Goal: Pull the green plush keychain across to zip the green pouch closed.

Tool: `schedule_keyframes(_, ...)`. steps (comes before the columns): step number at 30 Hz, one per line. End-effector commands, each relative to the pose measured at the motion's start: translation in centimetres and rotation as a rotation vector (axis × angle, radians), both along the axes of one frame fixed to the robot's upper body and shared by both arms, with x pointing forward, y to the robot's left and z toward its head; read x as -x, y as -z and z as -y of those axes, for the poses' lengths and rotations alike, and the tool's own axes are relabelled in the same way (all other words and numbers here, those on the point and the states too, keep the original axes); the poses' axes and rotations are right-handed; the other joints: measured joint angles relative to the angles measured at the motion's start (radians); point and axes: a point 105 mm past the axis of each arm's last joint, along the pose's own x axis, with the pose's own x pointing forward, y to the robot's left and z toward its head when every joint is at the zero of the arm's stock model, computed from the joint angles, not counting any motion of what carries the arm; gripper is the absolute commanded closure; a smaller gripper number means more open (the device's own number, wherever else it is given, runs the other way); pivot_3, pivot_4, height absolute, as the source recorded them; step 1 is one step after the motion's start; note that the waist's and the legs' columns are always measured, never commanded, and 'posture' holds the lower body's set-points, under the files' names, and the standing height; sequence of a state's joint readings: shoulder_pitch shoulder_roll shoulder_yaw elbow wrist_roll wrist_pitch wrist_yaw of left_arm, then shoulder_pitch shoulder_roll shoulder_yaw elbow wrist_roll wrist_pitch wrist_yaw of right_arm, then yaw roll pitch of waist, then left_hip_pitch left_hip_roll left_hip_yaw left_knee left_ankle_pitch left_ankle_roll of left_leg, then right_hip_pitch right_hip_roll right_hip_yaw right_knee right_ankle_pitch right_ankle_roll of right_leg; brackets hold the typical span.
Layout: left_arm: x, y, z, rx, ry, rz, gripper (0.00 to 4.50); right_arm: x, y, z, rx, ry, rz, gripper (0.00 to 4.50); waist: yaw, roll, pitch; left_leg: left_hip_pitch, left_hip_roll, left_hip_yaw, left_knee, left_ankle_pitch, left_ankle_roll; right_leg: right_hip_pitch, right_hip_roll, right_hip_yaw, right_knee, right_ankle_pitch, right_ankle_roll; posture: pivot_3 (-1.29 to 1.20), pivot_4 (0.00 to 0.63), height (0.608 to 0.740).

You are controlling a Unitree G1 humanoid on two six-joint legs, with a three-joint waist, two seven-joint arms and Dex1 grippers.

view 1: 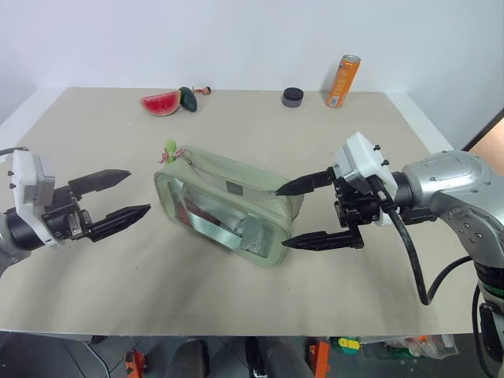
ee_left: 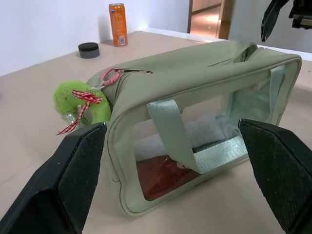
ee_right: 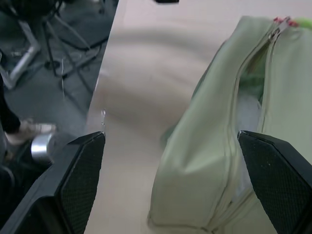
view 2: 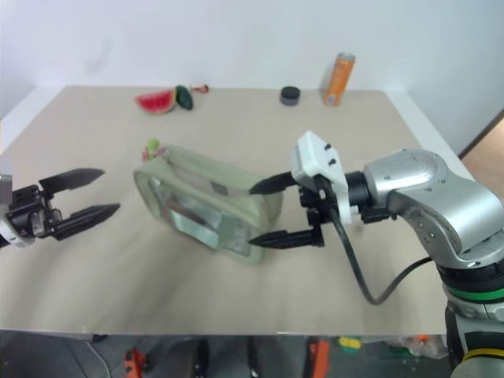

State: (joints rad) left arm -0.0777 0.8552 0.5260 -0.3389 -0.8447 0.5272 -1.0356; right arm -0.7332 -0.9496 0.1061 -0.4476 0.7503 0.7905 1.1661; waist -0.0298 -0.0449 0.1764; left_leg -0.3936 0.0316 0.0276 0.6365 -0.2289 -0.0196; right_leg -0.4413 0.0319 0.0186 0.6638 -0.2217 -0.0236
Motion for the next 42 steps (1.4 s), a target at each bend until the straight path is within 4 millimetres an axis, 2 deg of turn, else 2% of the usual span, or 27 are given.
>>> schedule_keyframes(1,0.8,-1.2,0.0,-0.001,0.000,0.071,0.01,-0.4,-1.0,-0.2,0.004,-0.008,0.085,0.00,0.000,0.000,0.000,0.000,0.000,0.000,0.000,0.000,0.000,0.000,0.000,0.000,0.000,0.000,0.000,0.00,0.150,0.740)
schedule_keyframes(8,0.3,-0.9,0.2,0.015,-0.002,0.071,0.01,-1.7,-2.6,-2.6,0.011,-0.038,0.133,0.00,-0.003,0.001,0.000,0.001,0.001,0.000,0.000,0.000,0.000,0.000,0.001,0.000,0.002,0.000,0.000,0.00,0.150,0.740)
schedule_keyframes(14,0.5,-0.1,0.7,0.028,0.000,0.062,0.01,-1.8,-1.0,-3.8,0.071,-0.050,0.100,0.00,-0.001,0.000,0.000,0.000,0.000,0.000,0.000,0.000,0.000,0.000,0.000,0.000,0.002,0.000,-0.001,0.00,0.150,0.740)
schedule_keyframes(19,0.6,0.2,0.7,0.033,-0.008,0.058,0.01,-1.7,-0.5,-4.6,0.082,-0.070,0.101,0.00,-0.001,0.000,0.000,0.000,0.000,0.000,0.001,0.000,0.000,0.000,0.000,0.000,0.002,0.000,-0.001,0.00,0.150,0.740)
schedule_keyframes(25,0.6,0.3,0.7,0.030,-0.015,0.056,0.01,-3.1,0.5,-5.5,0.112,-0.052,0.122,0.00,-0.002,0.000,0.000,0.000,0.001,0.000,0.001,0.000,0.000,0.000,0.000,0.000,0.002,0.000,-0.001,0.00,0.150,0.740)
schedule_keyframes(28,0.7,0.4,0.7,0.028,-0.023,0.053,0.00,-3.4,0.7,-5.6,0.114,-0.050,0.129,0.84,-0.002,0.000,0.000,0.000,0.001,0.000,0.001,0.000,0.000,0.000,0.000,0.000,0.002,0.000,-0.001,0.00,0.150,0.740)
schedule_keyframes(38,0.5,0.6,0.4,0.030,-0.042,0.052,0.00,-4.1,1.4,-5.1,0.143,-0.050,0.171,4.26,-0.002,0.000,0.000,0.000,0.001,0.000,0.002,0.000,0.000,0.000,0.000,0.000,0.003,0.000,-0.001,0.00,0.150,0.740)
schedule_keyframes(39,0.5,0.6,0.4,0.031,-0.043,0.052,0.00,-4.2,1.4,-5.0,0.147,-0.051,0.178,4.47,-0.002,0.000,0.000,0.000,0.001,0.000,0.002,0.000,0.000,0.000,0.000,0.000,0.003,0.000,-0.001,0.00,0.150,0.740)
schedule_keyframes(42,0.4,0.6,0.4,0.032,-0.044,0.052,0.00,-4.4,1.4,-4.5,0.162,-0.059,0.212,4.47,-0.002,0.000,0.000,0.000,0.001,0.000,0.002,0.000,0.000,0.000,0.000,0.000,0.003,0.000,-0.001,0.00,0.150,0.740)
